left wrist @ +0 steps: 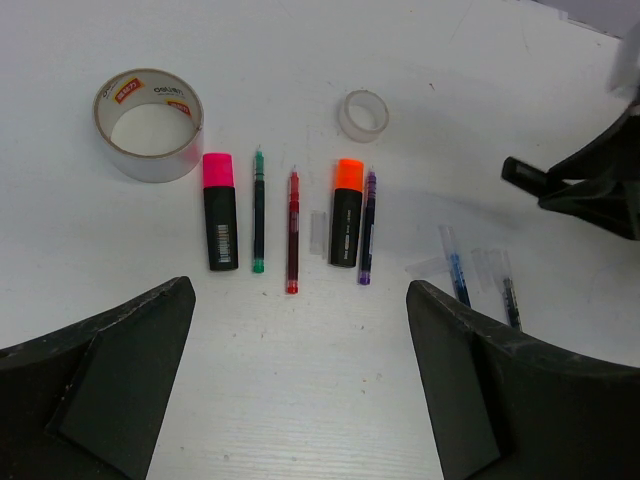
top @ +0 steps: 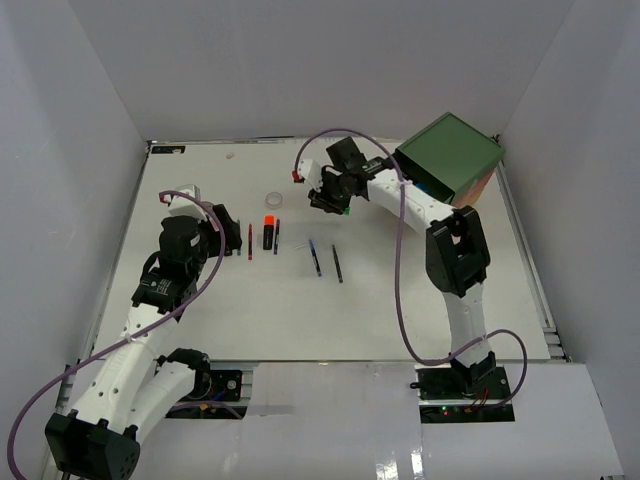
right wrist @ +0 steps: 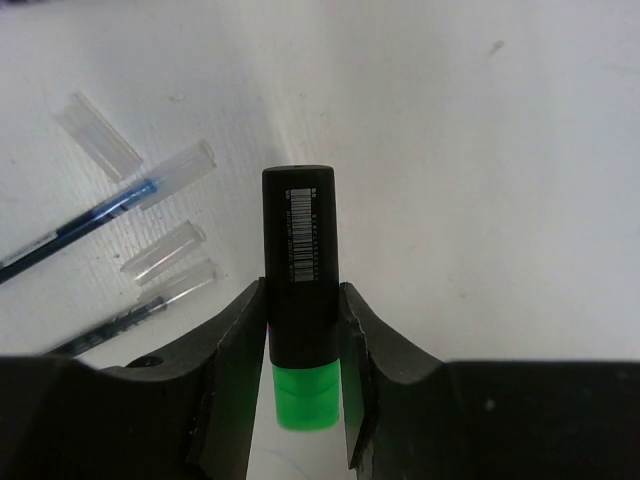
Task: Sort the stationery into containers
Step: Pick up the pen from the center of the board, then place the pen in the drawer.
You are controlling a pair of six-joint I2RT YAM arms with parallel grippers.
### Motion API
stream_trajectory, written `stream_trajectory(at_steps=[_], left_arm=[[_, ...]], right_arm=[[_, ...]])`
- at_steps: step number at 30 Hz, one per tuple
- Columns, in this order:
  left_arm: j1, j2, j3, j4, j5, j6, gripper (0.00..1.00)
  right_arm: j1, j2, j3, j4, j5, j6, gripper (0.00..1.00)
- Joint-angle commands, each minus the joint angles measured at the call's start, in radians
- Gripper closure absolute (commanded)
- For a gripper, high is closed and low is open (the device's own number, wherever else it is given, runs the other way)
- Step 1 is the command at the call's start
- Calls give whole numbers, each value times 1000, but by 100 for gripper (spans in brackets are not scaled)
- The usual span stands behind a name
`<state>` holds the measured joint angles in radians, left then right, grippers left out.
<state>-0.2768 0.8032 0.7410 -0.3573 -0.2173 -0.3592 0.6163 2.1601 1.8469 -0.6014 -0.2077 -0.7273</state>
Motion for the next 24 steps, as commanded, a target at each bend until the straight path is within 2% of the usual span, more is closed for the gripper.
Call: stream_trajectory(at_steps=[1, 6, 7, 12, 21, 24], left_arm=[[-1, -13, -9, 14, 9, 6, 2], [-1, -7, -8, 14, 9, 5, 2], [-1, -6, -8, 14, 9, 5, 2], [-1, 1, -8, 14, 15, 5, 2], [-1, 17, -6, 12, 35, 2, 2], [-1, 22, -6, 12, 38, 2, 2]], right_arm=[[-3, -172, -5, 86, -7, 48, 92], [-4, -336, -57, 140, 109, 98, 92], [-4, -376, -78, 147, 172, 106, 92], [-24, -468, -141, 161, 323, 140, 92], [-116, -628, -285, 155, 364, 196, 92], [-148, -663, -331, 158, 329, 212, 91]])
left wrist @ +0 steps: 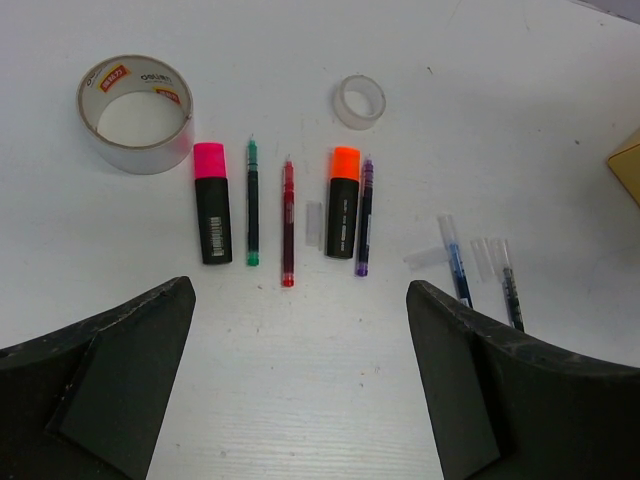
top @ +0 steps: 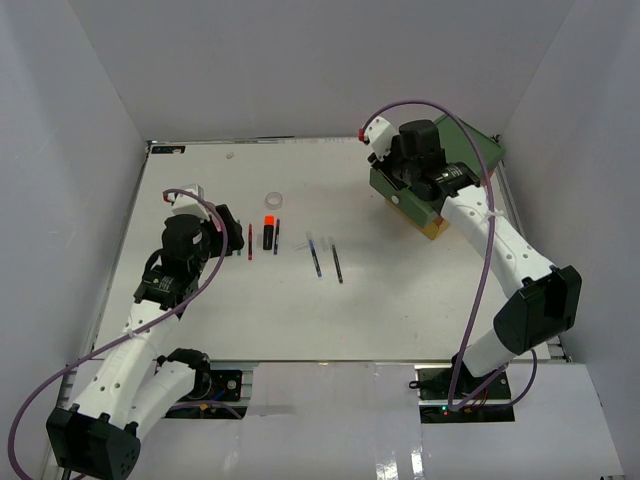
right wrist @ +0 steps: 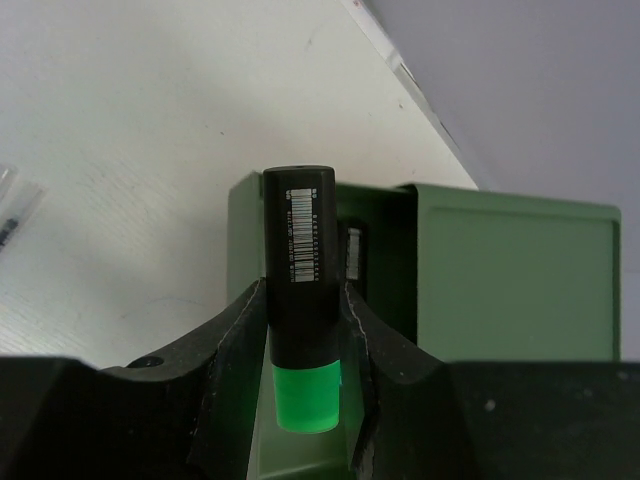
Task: Sort the stationery into containers
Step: Place the pen in the drawer, then pick up the pen from the center of the board.
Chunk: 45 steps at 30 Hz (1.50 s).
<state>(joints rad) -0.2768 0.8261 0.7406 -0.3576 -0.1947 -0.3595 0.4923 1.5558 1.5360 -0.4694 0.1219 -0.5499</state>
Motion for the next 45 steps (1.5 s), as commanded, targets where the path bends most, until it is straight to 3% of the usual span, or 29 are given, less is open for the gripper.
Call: stream_trajectory(at_steps=[1, 5, 9, 18, 23, 25, 27, 29, 36, 40, 45], left_arm=[[-1, 4, -6, 12, 17, 2, 2], [-1, 13, -6, 12, 24, 2, 2], [-1, 31, -6, 11, 24, 2, 2], [-1, 82, 0, 3, 47, -4, 2], [-1, 172, 23, -24, 58, -47, 2], [-1, 214, 52, -47, 75, -74, 2], [-1, 284, 78, -63, 89, -90, 2], [-1, 365, 121, -81, 101, -91, 2], [-2, 605, 275, -141, 94, -104, 2], [-1, 656, 295, -179, -36, -130, 3], [25, 689, 280, -204, -91, -167, 7]], right_arm=[[-41, -68, -30, 31, -11, 42, 89], [-63, -63, -50, 28, -18, 54, 80], [-67, -66, -68, 29, -7, 57, 58], [-74, -117, -91, 46, -14, 74, 39], [-74, -195, -125, 67, -31, 169, 33], [-75, -265, -169, 127, -41, 226, 21], [-74, -350, -261, 181, -59, 254, 1], [-74, -407, -362, 271, -79, 296, 10], [-74, -557, -571, 419, -111, 462, 10], [-74, -591, -657, 468, -237, 510, 10], [-74, -599, -705, 494, -284, 524, 10]])
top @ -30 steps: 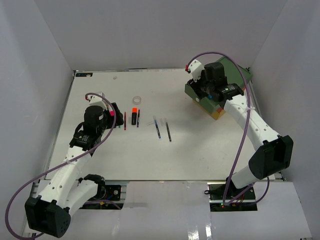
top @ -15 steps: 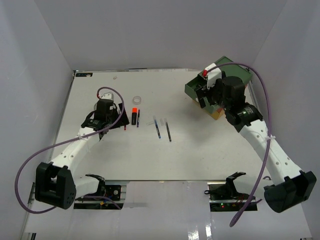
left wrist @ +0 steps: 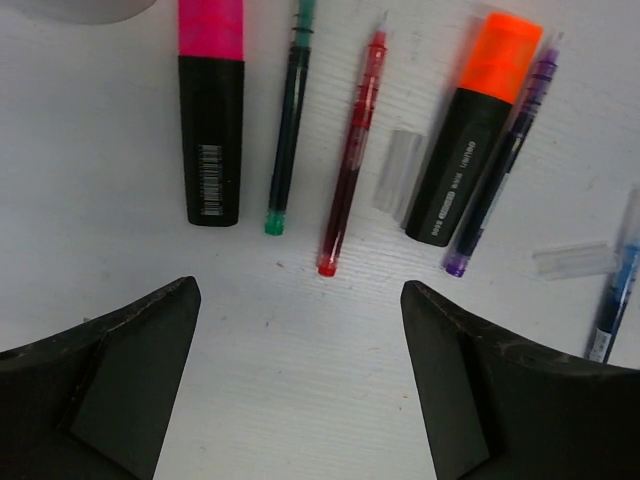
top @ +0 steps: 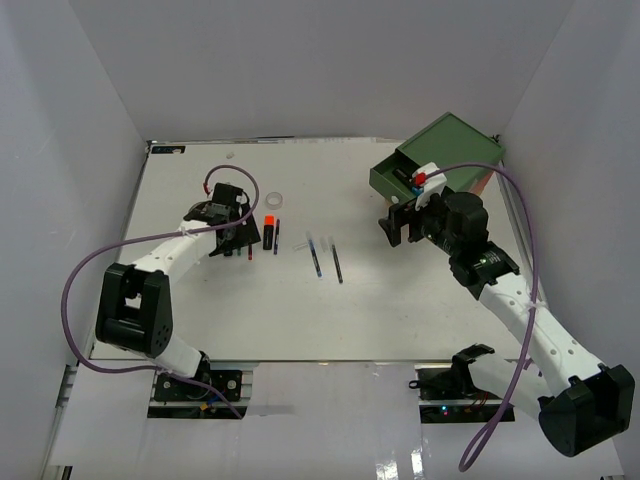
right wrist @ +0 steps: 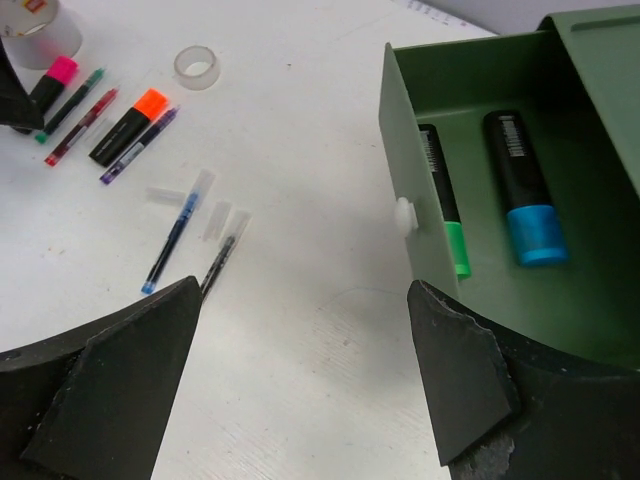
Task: Sort the stationery into containers
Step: Pick up the pen from the center of the board.
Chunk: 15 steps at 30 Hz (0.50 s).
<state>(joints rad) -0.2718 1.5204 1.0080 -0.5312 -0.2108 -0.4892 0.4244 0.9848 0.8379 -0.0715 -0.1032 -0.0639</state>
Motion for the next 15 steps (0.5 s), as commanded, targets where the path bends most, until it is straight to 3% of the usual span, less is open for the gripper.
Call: stream_trajectory(at_steps=[1, 7, 15], left_arm=[[38, 4, 9, -29, -75, -41, 8], [114, 40, 14, -12, -47, -51, 14], [131, 129, 52, 17, -38, -20, 24]], right_arm=[[-4, -29, -14, 98, -64, 38, 10], [-6, -35, -31, 102, -78, 38, 10], [-4, -34, -22, 87, -85, 35, 10]])
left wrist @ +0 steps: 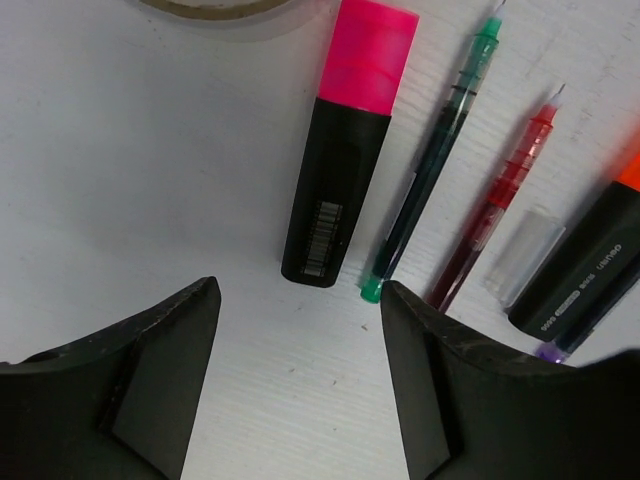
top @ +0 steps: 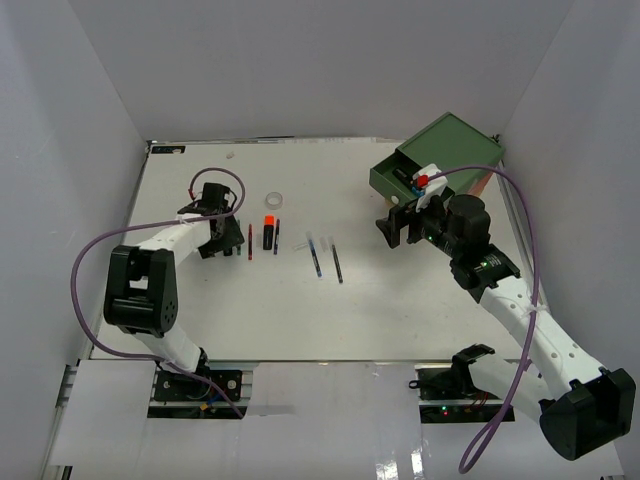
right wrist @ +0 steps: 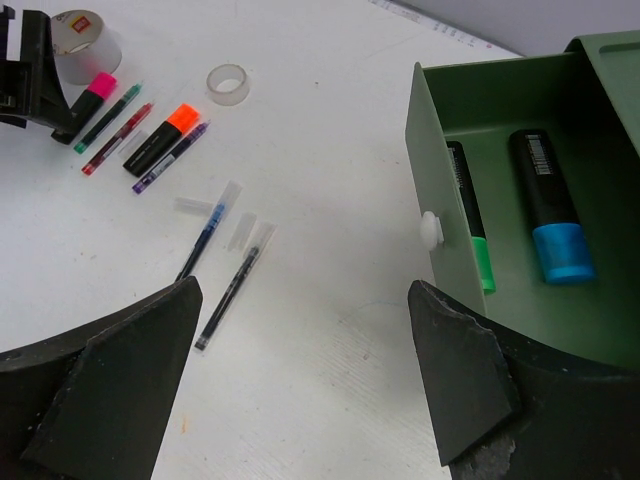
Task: Sort the stationery into containers
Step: Pick up the pen from the center of the board.
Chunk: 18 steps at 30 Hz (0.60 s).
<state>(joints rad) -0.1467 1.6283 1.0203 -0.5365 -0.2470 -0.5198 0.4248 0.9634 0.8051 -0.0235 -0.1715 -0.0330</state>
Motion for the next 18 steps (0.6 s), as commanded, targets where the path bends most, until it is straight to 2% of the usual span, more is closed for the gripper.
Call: stream_trajectory(at_steps=[1, 14, 18], left_arm=[[13, 30, 47, 23, 2, 12, 26], [45, 91, 72, 67, 40, 50, 41], [45, 108, 63, 75, 51, 63, 42]], right_arm=[[-4, -17, 9, 37, -17, 2, 10], [-3, -5, 5, 40, -31, -1, 10], [-4, 0, 5, 40, -33, -2, 10]])
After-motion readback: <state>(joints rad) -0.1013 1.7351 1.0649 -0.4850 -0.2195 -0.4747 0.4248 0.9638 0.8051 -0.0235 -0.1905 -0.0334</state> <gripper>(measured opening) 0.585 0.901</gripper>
